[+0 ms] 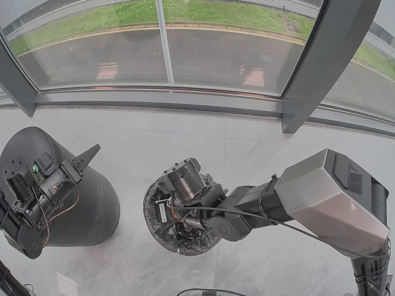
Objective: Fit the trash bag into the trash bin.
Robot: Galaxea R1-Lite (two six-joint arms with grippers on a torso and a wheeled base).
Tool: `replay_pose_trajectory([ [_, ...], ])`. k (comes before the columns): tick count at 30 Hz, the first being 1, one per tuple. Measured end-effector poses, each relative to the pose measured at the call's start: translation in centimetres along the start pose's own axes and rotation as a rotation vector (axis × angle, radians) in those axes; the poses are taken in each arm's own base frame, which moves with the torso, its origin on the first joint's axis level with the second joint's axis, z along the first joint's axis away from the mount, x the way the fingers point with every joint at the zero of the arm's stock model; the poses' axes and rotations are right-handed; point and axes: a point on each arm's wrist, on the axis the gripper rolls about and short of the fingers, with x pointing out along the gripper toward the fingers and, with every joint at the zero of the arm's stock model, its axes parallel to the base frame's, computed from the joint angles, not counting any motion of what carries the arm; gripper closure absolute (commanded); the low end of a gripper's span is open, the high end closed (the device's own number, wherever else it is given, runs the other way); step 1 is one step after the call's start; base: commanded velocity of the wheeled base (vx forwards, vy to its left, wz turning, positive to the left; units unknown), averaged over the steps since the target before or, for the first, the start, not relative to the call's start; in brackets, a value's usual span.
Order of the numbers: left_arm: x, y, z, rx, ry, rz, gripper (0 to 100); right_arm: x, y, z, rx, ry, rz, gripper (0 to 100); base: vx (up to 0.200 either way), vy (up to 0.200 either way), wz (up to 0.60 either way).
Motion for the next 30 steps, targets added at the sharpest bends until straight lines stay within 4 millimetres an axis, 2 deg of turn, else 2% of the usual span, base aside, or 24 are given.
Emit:
replay_pose_trajectory([
  [3,0.0,0.1,0.0,0.0,0.001,0.002,0,0.9,-0.6,0.2,0.023,0.004,-0.003,0,0.0,0.0,0.0],
  [8,0.1,0.1,-0.1,-0.001,0.002,0.002,0,1.9,-1.5,-0.5,0.029,0.028,-0.024,0,0.0,0.0,0.0],
  [30,0.0,0.1,0.0,-0.001,0.001,0.004,0,3.7,-4.0,-2.2,0.036,0.07,-0.121,0,0.0,0.0,0.0],
])
